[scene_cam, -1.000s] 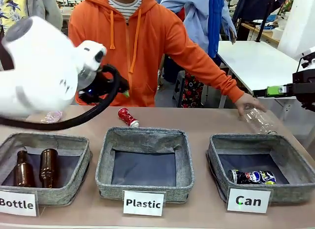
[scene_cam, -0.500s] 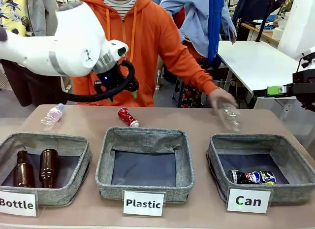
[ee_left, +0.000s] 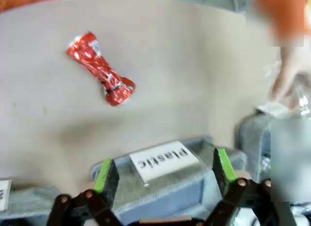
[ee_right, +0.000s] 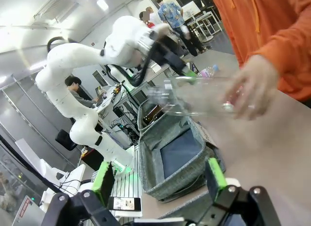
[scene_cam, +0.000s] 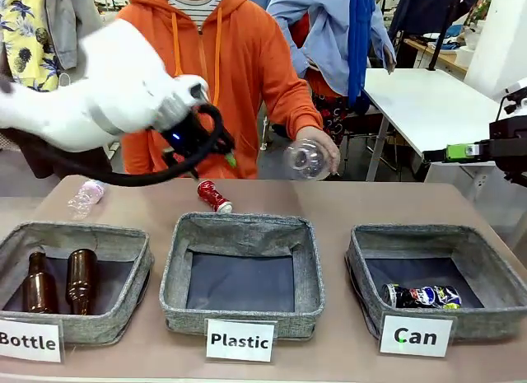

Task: Sort the can waste into the basket.
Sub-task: Pick up the can waste from the table and place it in the right Fabric basket.

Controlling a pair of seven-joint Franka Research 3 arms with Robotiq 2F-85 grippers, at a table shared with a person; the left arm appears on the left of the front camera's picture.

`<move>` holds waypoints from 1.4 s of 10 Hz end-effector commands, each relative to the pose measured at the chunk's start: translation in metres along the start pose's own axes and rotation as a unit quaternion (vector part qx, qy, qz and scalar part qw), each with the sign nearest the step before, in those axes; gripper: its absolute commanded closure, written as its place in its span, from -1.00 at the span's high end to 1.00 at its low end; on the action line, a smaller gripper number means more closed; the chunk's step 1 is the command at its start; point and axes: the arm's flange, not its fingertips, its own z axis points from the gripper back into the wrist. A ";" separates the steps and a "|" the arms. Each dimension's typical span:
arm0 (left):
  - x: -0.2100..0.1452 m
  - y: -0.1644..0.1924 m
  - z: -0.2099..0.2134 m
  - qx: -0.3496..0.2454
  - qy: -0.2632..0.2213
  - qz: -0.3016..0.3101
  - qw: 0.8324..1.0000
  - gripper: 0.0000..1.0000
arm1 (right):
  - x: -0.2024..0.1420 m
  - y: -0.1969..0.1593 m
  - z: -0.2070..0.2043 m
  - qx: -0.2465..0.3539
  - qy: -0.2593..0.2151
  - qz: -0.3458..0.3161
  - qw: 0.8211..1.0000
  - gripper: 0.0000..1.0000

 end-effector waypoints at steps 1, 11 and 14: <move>-0.080 0.108 0.167 -0.111 -0.055 0.003 0.992 1.00 | 0.000 0.003 0.000 -0.005 0.002 0.002 1.000 1.00; -0.180 0.404 0.230 -0.302 -0.077 0.163 0.936 1.00 | 0.000 0.003 0.000 -0.005 0.002 0.002 1.000 1.00; -0.169 0.368 0.225 -0.287 -0.080 0.167 0.940 1.00 | 0.000 0.003 0.000 -0.005 0.002 0.002 1.000 1.00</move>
